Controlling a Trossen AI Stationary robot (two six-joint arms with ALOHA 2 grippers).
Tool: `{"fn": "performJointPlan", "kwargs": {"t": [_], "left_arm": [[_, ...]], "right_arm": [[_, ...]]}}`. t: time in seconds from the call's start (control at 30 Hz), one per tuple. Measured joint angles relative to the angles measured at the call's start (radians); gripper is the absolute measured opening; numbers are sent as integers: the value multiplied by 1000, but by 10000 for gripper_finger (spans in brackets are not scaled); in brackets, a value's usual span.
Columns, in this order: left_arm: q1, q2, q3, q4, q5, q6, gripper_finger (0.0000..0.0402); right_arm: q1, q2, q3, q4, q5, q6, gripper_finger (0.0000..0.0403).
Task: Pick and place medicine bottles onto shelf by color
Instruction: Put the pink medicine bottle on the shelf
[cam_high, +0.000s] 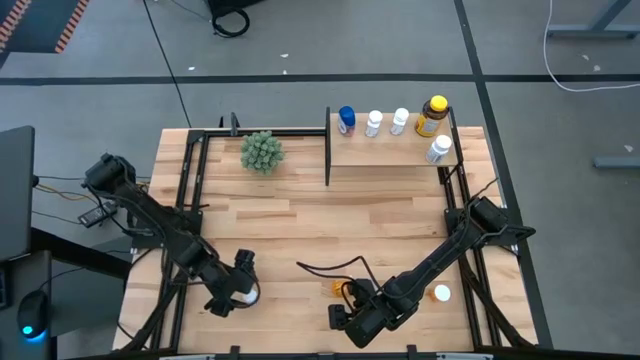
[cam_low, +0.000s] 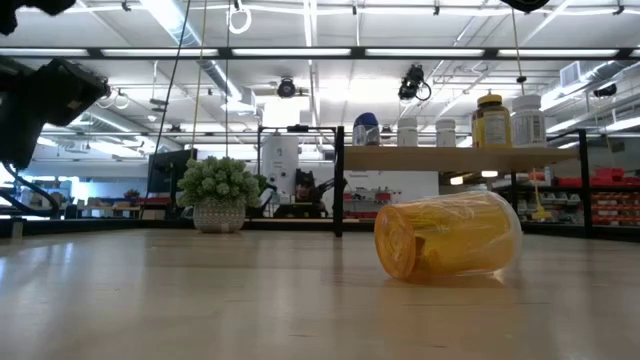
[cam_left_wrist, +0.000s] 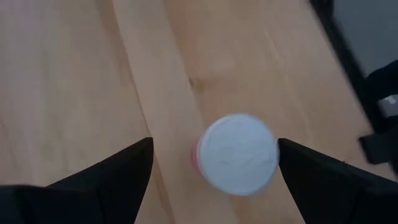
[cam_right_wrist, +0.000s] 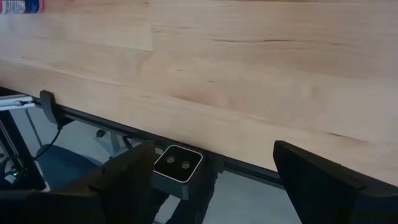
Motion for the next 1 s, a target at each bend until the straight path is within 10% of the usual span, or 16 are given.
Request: {"fn": "performJointPlan", "kwargs": {"t": [0.53,1.0], "left_arm": [[0,57,0,16,14,-100,338],[0,57,0,60,24,-158,243]], "right_arm": [[0,0,0,30,-4,3,335],[0,0,0,30,-4,3,335]]}}
